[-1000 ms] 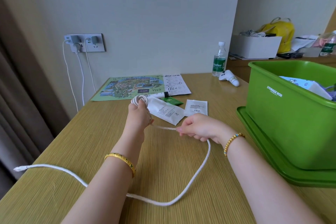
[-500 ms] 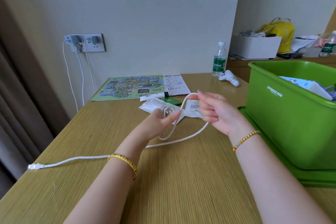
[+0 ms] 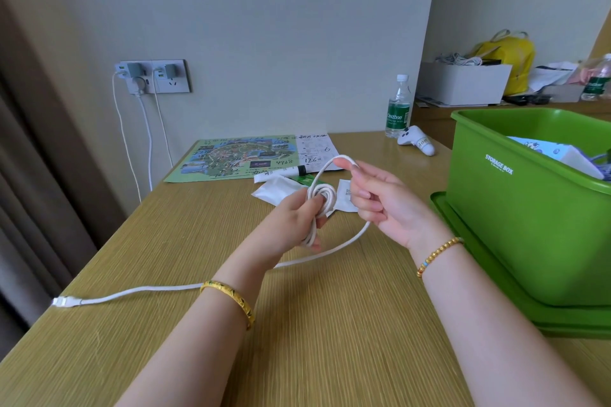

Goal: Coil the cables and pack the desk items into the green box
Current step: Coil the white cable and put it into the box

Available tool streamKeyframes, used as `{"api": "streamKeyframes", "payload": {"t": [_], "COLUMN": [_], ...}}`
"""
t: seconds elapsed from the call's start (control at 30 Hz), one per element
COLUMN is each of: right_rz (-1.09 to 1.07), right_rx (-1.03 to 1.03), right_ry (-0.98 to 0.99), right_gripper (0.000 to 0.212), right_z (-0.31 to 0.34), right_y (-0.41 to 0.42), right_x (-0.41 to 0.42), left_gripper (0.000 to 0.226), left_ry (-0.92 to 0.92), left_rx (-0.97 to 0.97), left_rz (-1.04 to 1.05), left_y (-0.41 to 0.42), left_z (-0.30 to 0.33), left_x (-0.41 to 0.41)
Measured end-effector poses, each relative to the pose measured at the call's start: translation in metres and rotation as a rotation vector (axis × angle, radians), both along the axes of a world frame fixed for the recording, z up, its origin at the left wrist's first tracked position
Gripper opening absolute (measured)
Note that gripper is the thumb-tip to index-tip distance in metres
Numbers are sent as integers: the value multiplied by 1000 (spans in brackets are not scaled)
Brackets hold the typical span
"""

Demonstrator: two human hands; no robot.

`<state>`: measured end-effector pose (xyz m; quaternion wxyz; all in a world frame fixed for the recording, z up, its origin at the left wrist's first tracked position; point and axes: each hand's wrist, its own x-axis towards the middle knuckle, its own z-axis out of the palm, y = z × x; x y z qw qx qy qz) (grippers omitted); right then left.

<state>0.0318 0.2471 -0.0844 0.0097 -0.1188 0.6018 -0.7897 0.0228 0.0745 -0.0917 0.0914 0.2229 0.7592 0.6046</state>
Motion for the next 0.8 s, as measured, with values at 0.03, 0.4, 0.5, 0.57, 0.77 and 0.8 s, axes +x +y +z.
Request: {"api": "streamKeyframes", "payload": {"t": [0.03,0.4,0.5,0.57,0.77,0.8], "right_rz": [0,-365,-419,-407,-112,-72], "right_rx": [-1,-44,-17,80,549,612], "right_ry": [0,-115,-132,-155,-246,-259], "right_gripper": [26,18,15,15,24,27], "right_z": [0,-2,0,0,-2,-2], "right_y": [-1,14,16,15,-3,-8], "right_x": [0,-3,-3,-3,6,7], "left_gripper": [25,36,36,35,33,34], "left_ry": [-6,-13,-49,-115,-404,-407], "left_rx": [3,83,202,323,792,815], "left_rz": [5,217,339,422,479,467], "left_y": [0,-6,-8,-9,-16,-17], "left_z": [0,-2,-2,0,5,5], "left_x": [0,-13,-17,-18,-20,-20]}}
